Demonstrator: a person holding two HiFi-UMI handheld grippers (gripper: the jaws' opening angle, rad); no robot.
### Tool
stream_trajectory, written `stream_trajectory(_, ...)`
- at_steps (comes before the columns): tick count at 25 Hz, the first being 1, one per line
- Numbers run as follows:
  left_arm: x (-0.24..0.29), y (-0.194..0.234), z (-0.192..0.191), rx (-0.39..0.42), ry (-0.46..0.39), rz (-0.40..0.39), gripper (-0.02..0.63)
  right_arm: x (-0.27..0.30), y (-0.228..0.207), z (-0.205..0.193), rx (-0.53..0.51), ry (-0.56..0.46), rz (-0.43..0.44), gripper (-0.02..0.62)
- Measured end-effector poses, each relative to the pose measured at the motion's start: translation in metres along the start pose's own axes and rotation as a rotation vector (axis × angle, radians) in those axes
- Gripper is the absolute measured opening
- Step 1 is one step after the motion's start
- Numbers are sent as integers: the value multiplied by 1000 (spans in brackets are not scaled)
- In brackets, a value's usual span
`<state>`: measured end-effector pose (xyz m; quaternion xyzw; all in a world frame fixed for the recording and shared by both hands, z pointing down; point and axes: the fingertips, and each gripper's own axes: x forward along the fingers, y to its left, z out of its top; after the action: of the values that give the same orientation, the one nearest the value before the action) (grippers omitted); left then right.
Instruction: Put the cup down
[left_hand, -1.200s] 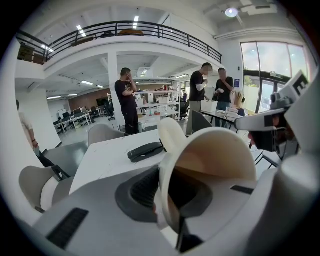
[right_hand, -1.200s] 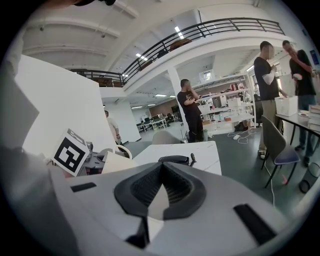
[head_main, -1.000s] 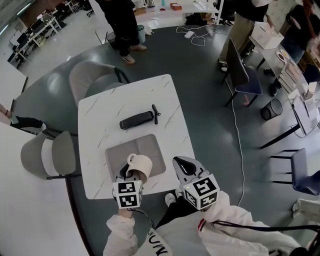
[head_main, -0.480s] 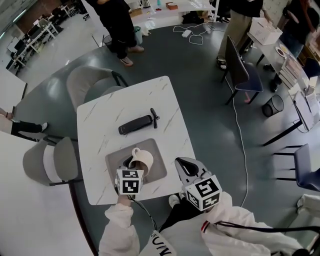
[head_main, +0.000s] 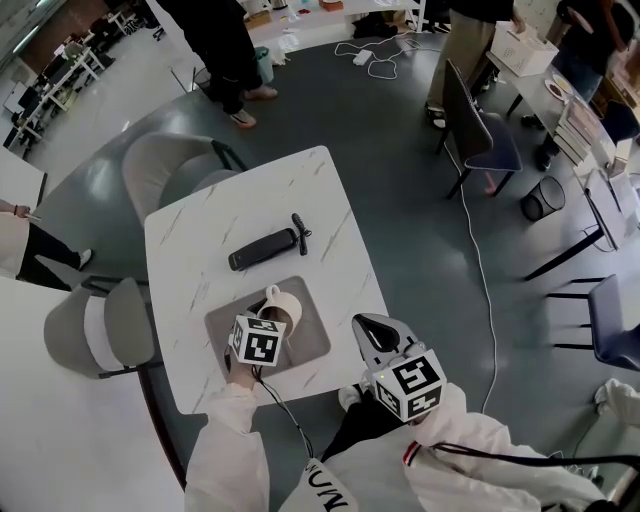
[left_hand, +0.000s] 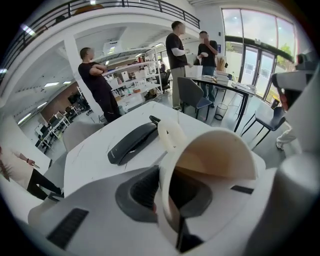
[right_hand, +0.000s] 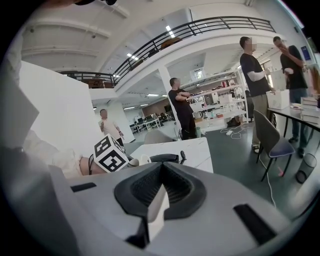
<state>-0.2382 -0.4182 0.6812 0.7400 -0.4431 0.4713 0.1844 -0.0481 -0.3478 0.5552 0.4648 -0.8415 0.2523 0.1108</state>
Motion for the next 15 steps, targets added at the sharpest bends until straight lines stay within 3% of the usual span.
stream_trajectory(15,39,-2,-1,51,105,-48,48,0,-15,-9,26,14,-27,5)
